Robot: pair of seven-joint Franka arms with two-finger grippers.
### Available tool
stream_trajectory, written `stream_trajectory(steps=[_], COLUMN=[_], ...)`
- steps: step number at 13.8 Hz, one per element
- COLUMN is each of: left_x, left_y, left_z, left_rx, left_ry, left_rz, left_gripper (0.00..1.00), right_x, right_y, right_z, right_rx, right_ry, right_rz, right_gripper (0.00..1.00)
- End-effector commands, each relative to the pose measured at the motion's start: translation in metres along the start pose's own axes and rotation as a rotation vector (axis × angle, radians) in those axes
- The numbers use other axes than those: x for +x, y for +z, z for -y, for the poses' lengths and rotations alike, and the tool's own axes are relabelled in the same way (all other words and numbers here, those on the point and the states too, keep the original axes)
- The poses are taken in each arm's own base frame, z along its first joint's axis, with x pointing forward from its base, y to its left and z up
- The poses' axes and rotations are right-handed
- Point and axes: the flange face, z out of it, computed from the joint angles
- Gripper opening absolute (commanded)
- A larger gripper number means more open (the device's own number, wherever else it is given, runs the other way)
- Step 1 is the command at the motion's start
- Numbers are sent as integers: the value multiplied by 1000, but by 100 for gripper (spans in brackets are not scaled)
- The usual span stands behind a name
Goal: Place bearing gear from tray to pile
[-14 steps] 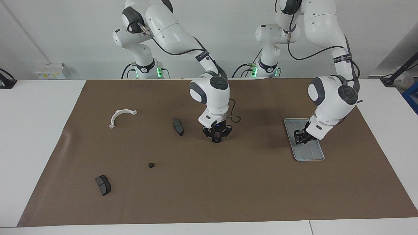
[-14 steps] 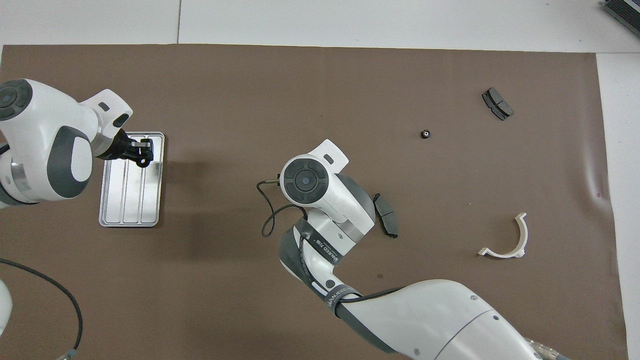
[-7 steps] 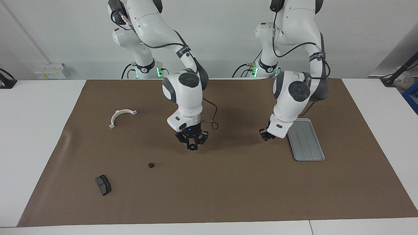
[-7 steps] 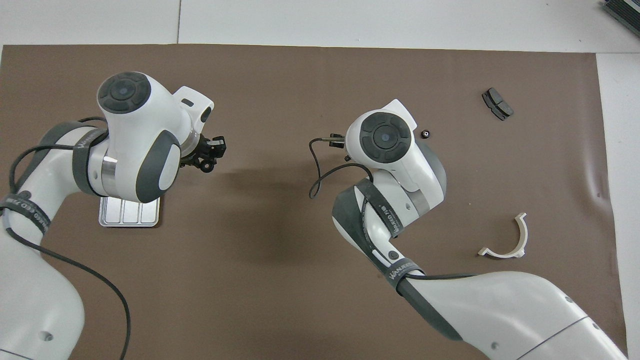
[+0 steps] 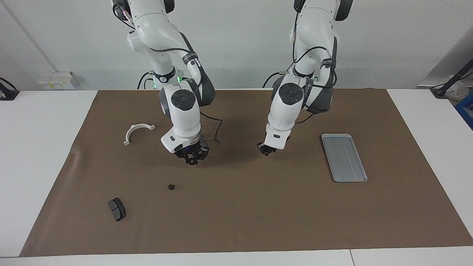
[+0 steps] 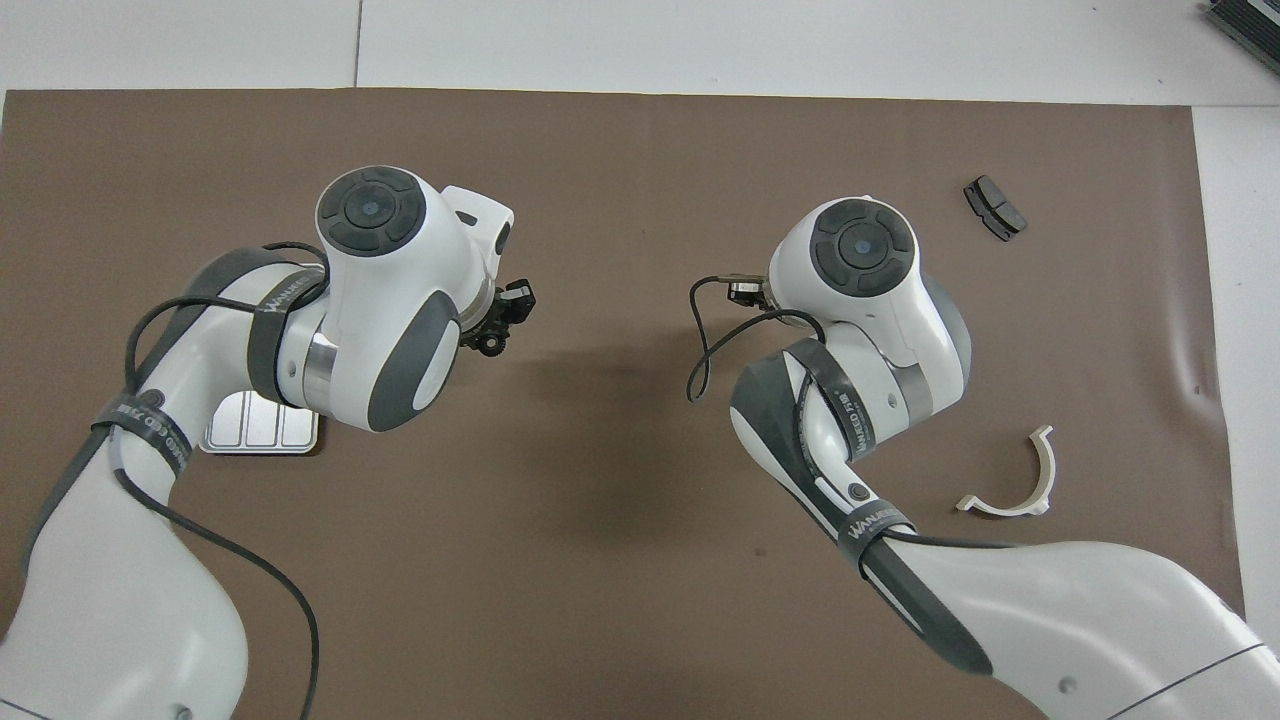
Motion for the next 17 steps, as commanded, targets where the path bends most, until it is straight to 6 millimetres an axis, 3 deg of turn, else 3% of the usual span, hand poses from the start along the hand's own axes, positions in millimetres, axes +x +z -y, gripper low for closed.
stream_trajectory(steps=[1,4,7,9,11,12,13,15,17], left_x=[-14,-46,-72,-77,-74,-66,-58,-18,22], left_y=[10,22,38,39,33,23,13,-6,-39], left_z=[-27,-48,-57,-58,-59,-58,-57,-36,-2], left_rx=[-43,-65,-76,-71,-58,-45,-30,-27,-49], left_ry=[-40,7,46,53,50,45,42,-10,-25], left_rz=[-23,-39,-45,-42,-34,-28,-23,-28,-42], left_gripper=[17,34,59,79,84,84,84,85,86], right_x=[-28,-45,-64,-66,-68,-67,-67,-69,-66], right_y=[10,24,36,34,33,35,36,35,31], right_z=[-25,-35,-47,-59,-71,-76,-78,-78,-75], right_rx=[34,25,13,12,6,8,8,7,8], right_ry=[-36,-57,-97,-127,-154,-163,-166,-156,-147], right_rz=[62,112,151,167,206,210,213,212,196], right_gripper=[0,0,1,4,8,16,37,99,100])
